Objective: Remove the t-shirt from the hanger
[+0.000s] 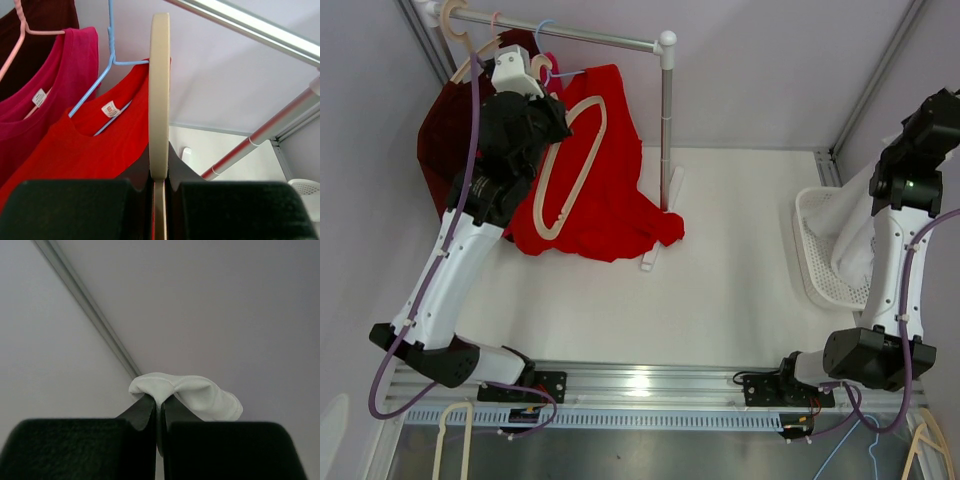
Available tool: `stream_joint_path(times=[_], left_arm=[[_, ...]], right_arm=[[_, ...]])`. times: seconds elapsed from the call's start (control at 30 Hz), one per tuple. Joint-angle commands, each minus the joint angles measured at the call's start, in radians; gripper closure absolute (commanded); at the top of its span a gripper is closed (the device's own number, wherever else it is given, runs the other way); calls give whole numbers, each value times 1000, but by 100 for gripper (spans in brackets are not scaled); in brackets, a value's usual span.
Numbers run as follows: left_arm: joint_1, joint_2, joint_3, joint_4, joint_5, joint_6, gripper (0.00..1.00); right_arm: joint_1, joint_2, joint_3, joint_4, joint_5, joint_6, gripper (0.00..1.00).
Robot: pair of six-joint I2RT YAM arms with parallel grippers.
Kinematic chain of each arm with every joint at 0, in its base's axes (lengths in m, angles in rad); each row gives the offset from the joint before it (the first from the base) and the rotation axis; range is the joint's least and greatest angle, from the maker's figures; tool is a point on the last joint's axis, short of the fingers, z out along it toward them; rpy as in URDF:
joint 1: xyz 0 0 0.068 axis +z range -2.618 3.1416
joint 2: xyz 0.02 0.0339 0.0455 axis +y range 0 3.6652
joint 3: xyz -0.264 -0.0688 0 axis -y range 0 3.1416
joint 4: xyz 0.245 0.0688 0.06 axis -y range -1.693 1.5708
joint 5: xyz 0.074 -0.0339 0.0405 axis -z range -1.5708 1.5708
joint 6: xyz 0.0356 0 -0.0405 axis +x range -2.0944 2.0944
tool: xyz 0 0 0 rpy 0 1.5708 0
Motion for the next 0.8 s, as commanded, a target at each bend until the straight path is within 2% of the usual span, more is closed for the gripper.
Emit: stream_joint_path(times=[0.0,0.17,0.2,0.23,0.33,0.43,0.5,0.67,0.77], left_arm=[[5,-12,21,86,31,30,99],[5,-9,28,100,45,37,99],[5,-5,29,100,48,39,99],[5,-5,28,98,50,42,99],[7,-3,29,103,62,48,99],[5,-6,28,112,76,65,99],[5,-8,28,123,83,77,99],[5,3,34,144,128,97,99],[7,17,35,167,165,118,99]], right_arm=[[-5,-60,-41,-14,-10,108,100],[-7,-74,-126,-116,5,150,100],[-5,-71,-138,-126,2,151,97],[-5,-66,-155,-148,-2,157,79],[-10,-42,-150,-177,-8,165,36],[-13,-32,-100,-195,-8,159,28],[-13,-28,-54,-205,-25,154,27],[19,-12,145,-312,-76,125,19],[55,-37,141,-331,-131,122,17]])
